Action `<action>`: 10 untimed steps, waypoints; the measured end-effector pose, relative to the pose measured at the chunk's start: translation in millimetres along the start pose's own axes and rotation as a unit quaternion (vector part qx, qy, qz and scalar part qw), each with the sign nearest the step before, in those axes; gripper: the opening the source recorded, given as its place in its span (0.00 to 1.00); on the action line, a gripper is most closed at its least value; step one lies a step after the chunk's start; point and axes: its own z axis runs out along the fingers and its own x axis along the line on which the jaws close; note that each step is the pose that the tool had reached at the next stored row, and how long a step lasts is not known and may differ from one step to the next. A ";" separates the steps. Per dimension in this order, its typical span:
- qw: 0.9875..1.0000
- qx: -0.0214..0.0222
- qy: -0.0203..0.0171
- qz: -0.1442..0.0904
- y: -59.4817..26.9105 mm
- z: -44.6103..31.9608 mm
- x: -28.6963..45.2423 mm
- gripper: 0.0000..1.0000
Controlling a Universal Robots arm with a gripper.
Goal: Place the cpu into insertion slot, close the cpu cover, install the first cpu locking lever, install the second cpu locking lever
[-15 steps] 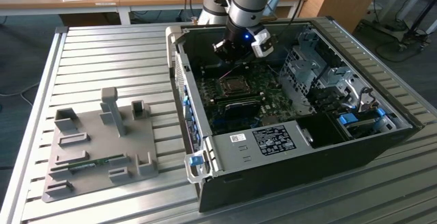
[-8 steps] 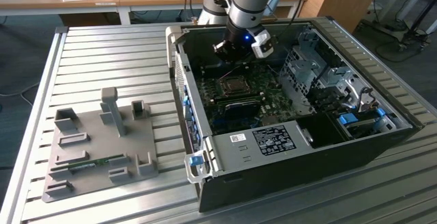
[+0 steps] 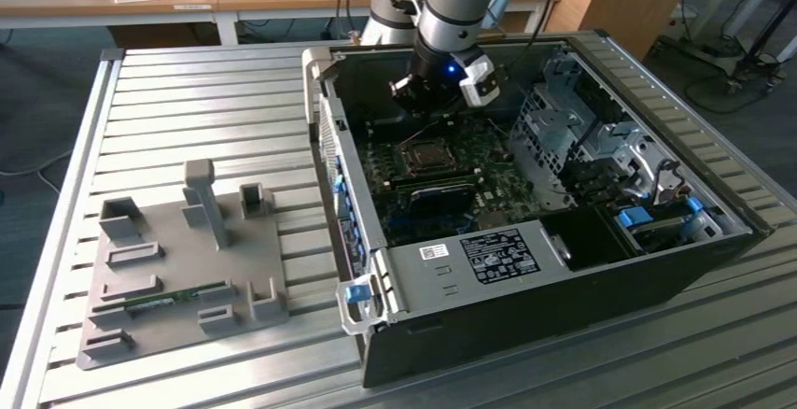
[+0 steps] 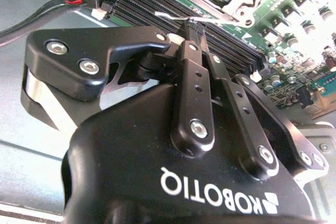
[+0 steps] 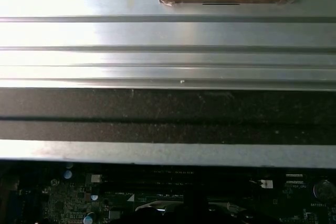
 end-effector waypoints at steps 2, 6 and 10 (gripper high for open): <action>1.000 0.000 0.000 0.000 -0.1 0.1 0.0 0.11; 1.000 0.000 0.000 0.000 -0.8 3.7 0.0 0.11; 1.000 0.000 0.000 0.000 -0.8 3.8 -0.6 0.11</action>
